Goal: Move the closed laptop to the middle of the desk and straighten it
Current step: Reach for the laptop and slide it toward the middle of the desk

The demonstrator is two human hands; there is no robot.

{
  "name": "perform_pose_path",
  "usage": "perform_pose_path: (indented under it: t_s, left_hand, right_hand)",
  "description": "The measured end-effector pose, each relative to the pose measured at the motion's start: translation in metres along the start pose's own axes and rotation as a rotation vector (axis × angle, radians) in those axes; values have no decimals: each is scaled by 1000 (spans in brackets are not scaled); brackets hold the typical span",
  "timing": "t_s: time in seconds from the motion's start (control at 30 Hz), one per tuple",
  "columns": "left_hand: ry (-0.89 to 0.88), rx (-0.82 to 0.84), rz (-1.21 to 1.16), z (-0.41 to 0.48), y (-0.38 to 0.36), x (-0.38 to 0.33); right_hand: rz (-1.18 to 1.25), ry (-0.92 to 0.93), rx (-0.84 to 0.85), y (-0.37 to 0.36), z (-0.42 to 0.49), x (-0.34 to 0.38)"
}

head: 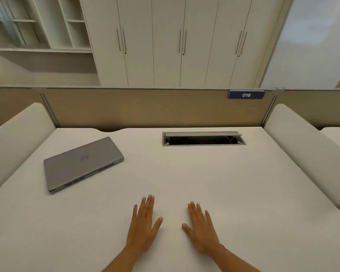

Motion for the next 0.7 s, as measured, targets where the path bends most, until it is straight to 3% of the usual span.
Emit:
perform_pose_path:
  t_s: [0.27,0.7]
  left_hand:
    - [67,129,26,-24,-22,8]
    - [94,136,23,-24,-20,5]
  right_hand:
    - [-20,8,-33,-13,-13,3]
    - [-12,-53,-78,-18,-17,8]
Point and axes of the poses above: each hand's wrist, its own z-axis towards the middle knuckle, its own y-axis out of the back of the hand, x = y × z, the point moved 5 cm from there along z, towards the middle knuckle, and after that the axes turned 1 degree about -y, right-handed, at the moved point
